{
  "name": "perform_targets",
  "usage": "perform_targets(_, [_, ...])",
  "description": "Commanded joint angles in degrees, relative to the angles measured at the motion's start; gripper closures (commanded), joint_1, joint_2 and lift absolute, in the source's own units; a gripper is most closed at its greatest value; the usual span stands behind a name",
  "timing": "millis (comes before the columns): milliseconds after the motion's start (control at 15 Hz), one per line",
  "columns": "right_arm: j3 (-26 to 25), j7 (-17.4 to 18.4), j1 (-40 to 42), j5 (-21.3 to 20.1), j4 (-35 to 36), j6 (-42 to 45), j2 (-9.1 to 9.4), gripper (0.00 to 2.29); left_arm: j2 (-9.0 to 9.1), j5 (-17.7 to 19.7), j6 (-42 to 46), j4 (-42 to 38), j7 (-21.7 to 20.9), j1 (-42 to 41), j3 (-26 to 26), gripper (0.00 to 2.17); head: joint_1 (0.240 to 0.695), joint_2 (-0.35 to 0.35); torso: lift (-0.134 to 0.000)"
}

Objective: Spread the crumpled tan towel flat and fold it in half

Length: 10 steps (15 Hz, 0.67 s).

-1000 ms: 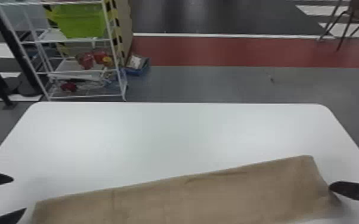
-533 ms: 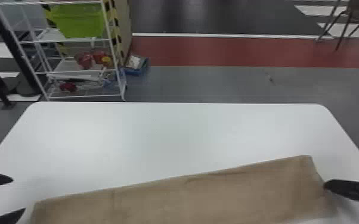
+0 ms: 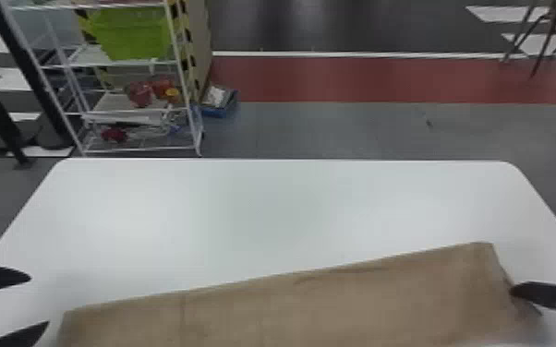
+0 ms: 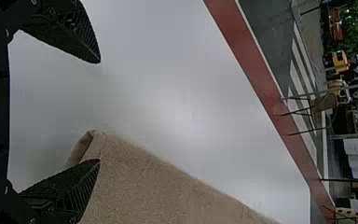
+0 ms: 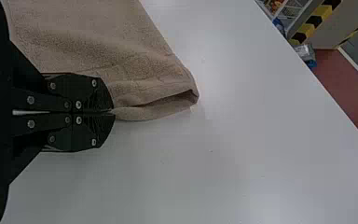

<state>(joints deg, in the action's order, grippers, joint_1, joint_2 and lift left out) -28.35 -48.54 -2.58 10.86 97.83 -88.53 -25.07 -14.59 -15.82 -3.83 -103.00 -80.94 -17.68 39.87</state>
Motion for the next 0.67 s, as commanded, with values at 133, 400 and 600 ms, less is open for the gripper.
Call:
perform_targets(133, [-5.1,-2.0,8.8,3.4,7.6,-1.5,-0.68,1.42,-0.09,-0.2,0.2,0.3,0.1,0.0,0.0,0.15,0.695,0.007,-0.123])
perform_targets(400, [-10.4,-4.0,19.0,5.8,13.3,-1.5,-0.68,1.42,-0.26,-0.2,0.2,0.3,-0.1,0.0,0.0,0.15,0.695,0.001,-0.123])
perform_targets(600, [-13.3,-4.7,23.9,8.3,15.8,-1.5,-0.33,1.42,-0.44,-0.1,0.4,0.1,-0.1,0.2,0.0,0.15,0.695,-0.016,-0.123])
